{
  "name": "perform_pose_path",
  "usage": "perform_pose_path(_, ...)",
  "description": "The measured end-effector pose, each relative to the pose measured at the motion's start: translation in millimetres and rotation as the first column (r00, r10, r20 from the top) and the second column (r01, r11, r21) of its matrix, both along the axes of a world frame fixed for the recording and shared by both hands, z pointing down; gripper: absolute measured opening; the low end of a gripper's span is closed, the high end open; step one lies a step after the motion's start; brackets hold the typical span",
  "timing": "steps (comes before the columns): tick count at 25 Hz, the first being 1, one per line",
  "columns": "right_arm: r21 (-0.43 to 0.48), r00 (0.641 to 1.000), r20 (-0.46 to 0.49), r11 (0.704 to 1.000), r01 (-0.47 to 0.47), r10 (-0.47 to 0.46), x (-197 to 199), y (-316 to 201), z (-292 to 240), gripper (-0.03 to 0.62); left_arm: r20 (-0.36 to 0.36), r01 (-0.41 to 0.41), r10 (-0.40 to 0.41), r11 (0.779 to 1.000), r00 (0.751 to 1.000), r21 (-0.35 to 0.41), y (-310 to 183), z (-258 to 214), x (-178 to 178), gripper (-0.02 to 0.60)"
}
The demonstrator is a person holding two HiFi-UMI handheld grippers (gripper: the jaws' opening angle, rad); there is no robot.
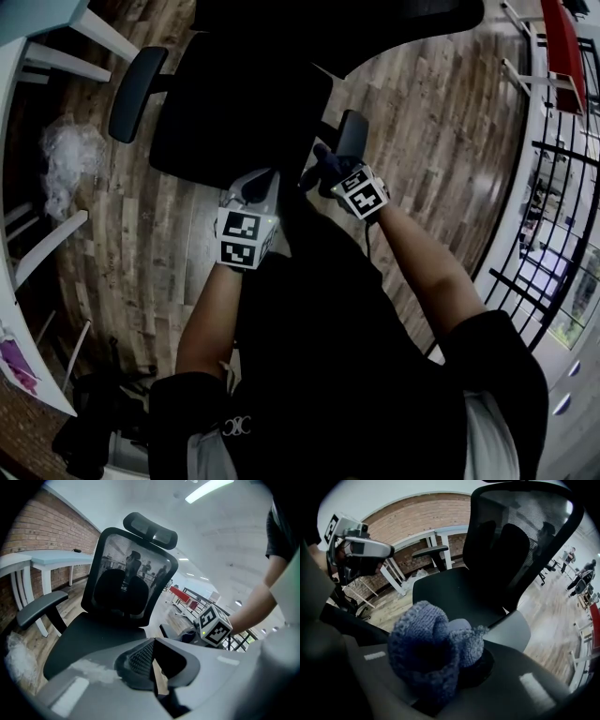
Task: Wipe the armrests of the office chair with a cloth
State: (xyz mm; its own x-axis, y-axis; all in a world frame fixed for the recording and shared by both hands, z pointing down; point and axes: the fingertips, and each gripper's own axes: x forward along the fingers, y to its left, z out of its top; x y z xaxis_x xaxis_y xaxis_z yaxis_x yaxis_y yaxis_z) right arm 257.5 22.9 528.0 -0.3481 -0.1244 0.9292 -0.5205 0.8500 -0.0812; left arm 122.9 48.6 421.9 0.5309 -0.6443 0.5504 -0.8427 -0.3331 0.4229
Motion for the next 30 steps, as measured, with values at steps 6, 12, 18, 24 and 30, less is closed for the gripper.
perform_pose_path(6,0.064,1.0,-0.01,0.998,0.001,-0.001,12,-56,-3,0.051,0.017,0.035,-0.035,0.999,0.999,-0.007,-15,-3,7,0.006)
perform_pose_path(12,0.106,1.0,0.005,0.994,-0.008,0.007,15,-104,-1,0.051,0.044,0.054,-0.053,0.998,0.998,-0.026,-19,-1,13,0.006)
perform_pose_path(18,0.141,0.997,0.032,0.987,-0.072,0.068,27,-146,-3,0.051,0.077,0.04,-0.036,0.998,0.996,-0.045,-20,2,26,0.006)
perform_pose_path(24,0.146,0.98,0.056,0.97,-0.195,0.188,56,-168,-1,0.051,0.101,-0.001,0.006,0.999,0.995,-0.049,-25,2,45,0.006)
perform_pose_path(30,0.117,0.956,0.102,0.951,-0.286,0.275,86,-159,3,0.049,0.125,-0.051,0.058,0.997,0.99,-0.059,-31,-1,65,0.006)
